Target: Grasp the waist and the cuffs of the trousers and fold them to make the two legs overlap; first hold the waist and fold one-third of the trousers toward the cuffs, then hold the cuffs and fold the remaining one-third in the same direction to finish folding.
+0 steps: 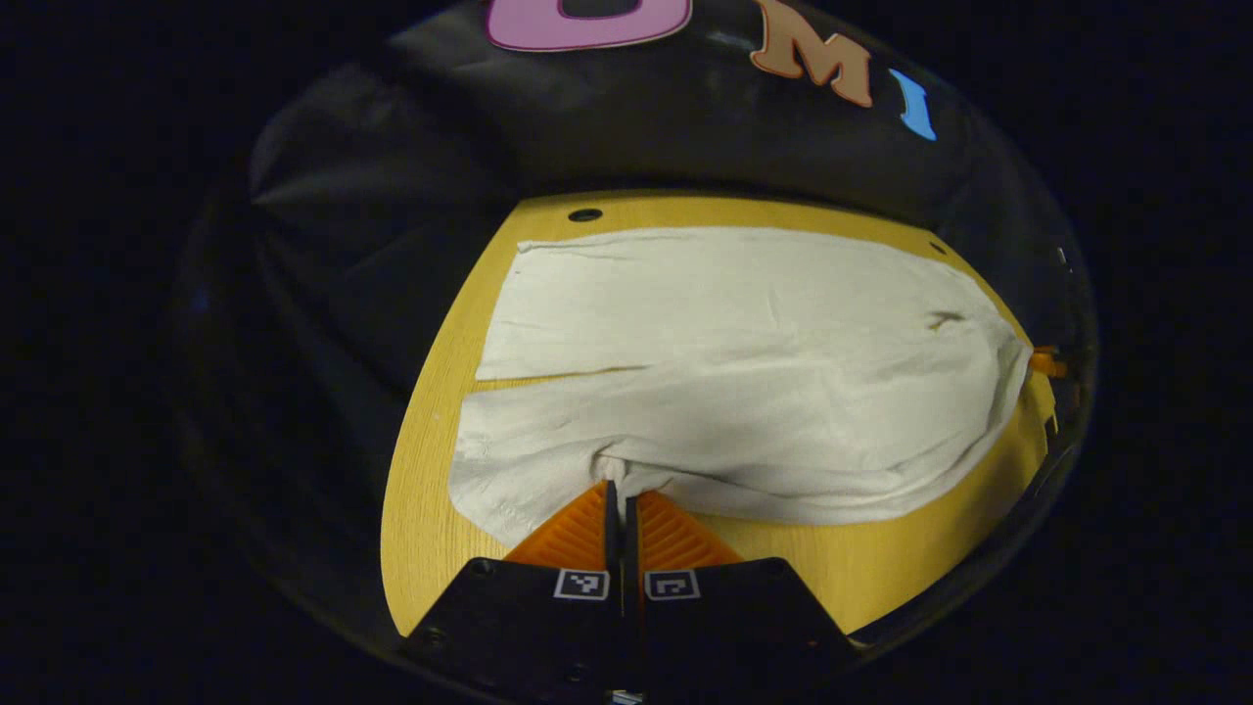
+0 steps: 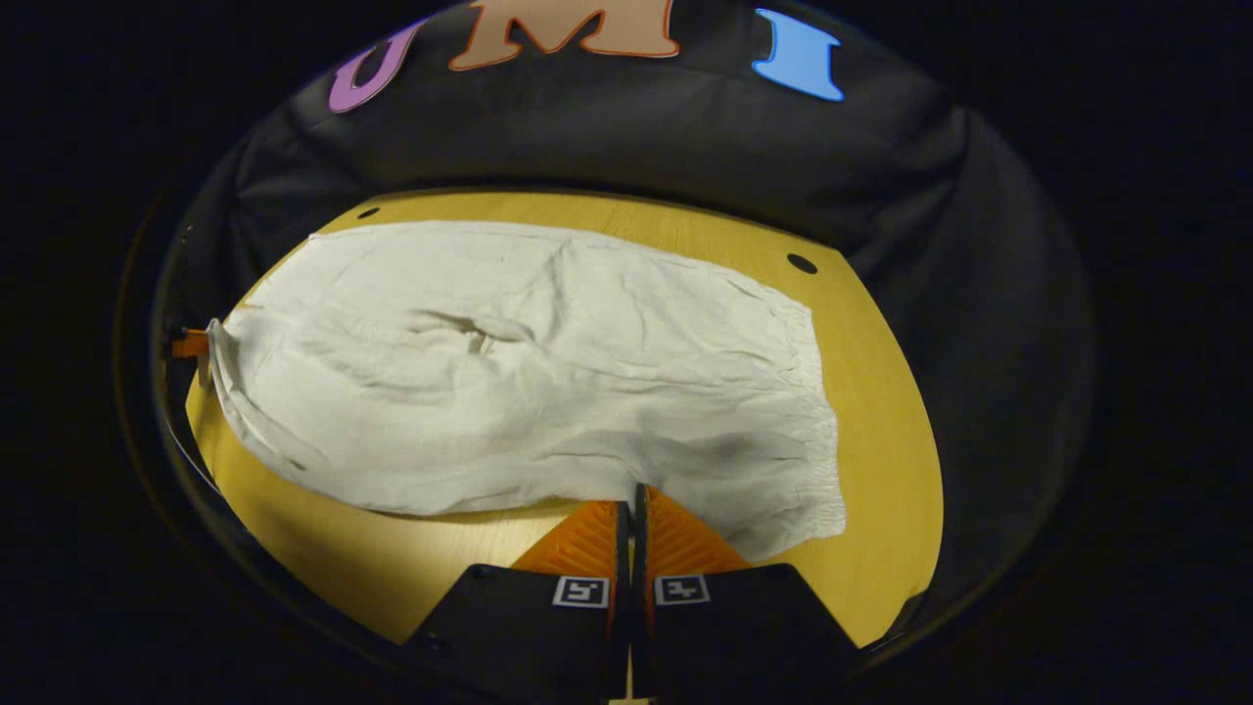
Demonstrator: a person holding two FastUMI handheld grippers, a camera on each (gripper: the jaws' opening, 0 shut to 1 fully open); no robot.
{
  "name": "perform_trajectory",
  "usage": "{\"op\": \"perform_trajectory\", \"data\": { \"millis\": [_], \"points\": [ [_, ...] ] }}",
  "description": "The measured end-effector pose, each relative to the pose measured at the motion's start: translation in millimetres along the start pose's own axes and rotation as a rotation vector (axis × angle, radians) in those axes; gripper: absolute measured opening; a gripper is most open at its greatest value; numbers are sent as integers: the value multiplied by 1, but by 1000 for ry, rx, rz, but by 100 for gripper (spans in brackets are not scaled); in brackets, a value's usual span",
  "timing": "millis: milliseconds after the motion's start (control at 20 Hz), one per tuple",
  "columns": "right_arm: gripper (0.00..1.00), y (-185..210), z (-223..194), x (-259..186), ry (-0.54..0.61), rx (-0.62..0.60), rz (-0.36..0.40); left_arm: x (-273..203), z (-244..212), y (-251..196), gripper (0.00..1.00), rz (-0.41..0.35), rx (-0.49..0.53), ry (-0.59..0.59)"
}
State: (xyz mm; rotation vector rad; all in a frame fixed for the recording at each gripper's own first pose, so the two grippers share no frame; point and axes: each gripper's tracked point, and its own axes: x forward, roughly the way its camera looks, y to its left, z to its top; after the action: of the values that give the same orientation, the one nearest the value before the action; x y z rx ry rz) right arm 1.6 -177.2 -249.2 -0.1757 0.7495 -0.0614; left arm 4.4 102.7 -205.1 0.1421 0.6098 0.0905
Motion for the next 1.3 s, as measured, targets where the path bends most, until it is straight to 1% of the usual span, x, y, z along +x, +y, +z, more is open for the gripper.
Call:
{"op": "perform_trajectory", "data": {
  "millis": [100,200,400,450,500,550,700,800,900,950,1000,1100,1250,1300],
  "points": [
    [3,5,22,-1,-49,46,-11,15,39,-2,0,28,-65,-68],
    [3,7,45,-2,-97,83,-26,28,82,-8,0,27,-121,-131],
    [3,4,91,2,-187,158,-62,45,177,-11,0,29,-169,-237],
    [2,3,103,6,-209,184,-70,27,167,-13,0,31,-178,-258],
    [3,2,113,13,-225,204,-75,28,180,-12,0,33,-187,-284],
    [3,0,124,21,-242,218,-84,57,195,-1,0,39,-201,-296],
    [2,-6,158,45,-286,255,-103,75,235,-2,0,58,-244,-335],
    [2,-4,177,63,-304,272,-105,94,248,1,0,73,-262,-345],
    [2,-5,192,88,-298,257,-111,115,257,6,0,85,-276,-339],
    [0,-5,197,101,-291,247,-116,127,260,8,0,90,-288,-331],
    [3,-6,201,113,-278,243,-116,138,264,11,0,99,-300,-325],
    [3,-5,205,134,-256,257,-104,154,267,20,0,132,-313,-308],
    [3,-2,201,159,-212,268,-79,176,263,29,0,165,-298,-277],
    [0,-1,200,163,-205,271,-75,179,261,29,0,174,-285,-271]
  ]
}}
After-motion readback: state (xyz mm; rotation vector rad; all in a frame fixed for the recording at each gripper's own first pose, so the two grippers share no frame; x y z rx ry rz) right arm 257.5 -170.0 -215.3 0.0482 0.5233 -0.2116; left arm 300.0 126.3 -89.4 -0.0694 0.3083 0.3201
